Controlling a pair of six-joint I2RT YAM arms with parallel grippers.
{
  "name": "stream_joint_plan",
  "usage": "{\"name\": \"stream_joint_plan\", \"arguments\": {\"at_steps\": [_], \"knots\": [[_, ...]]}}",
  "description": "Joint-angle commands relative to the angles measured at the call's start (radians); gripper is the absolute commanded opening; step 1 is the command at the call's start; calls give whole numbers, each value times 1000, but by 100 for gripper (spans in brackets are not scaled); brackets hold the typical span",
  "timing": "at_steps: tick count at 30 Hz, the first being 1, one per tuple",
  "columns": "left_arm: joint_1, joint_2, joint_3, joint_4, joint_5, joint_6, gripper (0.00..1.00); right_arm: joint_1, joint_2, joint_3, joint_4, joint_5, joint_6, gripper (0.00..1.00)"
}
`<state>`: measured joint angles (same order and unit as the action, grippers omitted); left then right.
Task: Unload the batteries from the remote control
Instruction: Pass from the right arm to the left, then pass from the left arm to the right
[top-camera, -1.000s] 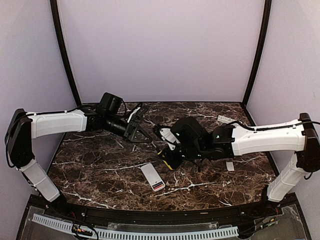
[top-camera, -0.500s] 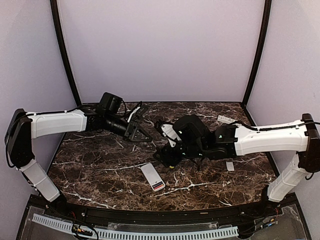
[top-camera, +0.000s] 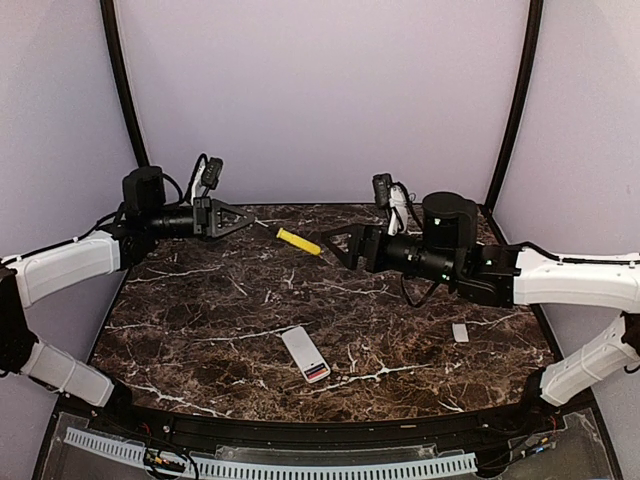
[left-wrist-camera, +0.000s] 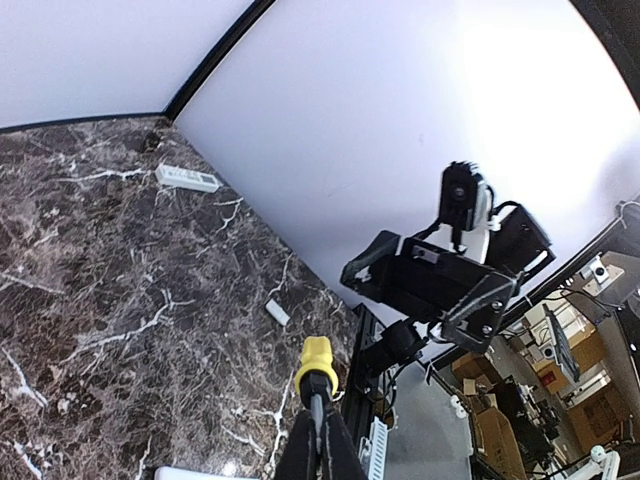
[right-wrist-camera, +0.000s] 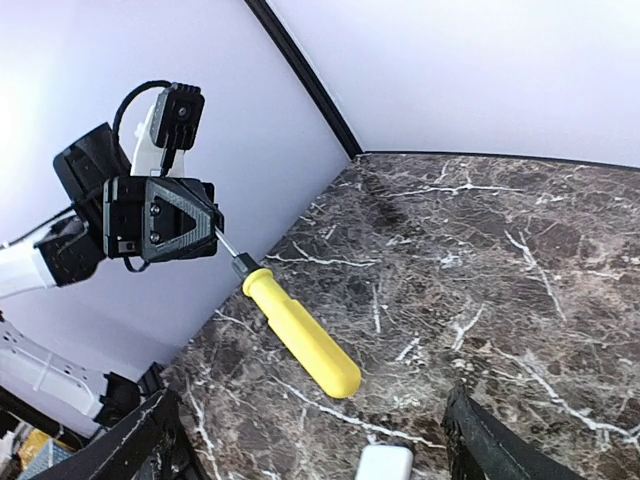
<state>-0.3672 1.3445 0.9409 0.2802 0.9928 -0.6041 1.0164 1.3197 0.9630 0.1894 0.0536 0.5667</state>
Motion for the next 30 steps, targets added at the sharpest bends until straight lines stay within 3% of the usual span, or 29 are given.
{"name": "stream_joint_plan", "arguments": {"at_steps": [1, 5, 30], "knots": [[11, -75, -60, 290, 93, -137, 0, -10, 30, 4, 195, -152, 119, 88], [11, -120, -113, 410, 107, -181, 0, -10, 70, 34, 210, -200, 119, 86], [1, -128, -151, 517, 125, -234, 0, 9, 166, 132, 288, -351, 128, 60]]}}
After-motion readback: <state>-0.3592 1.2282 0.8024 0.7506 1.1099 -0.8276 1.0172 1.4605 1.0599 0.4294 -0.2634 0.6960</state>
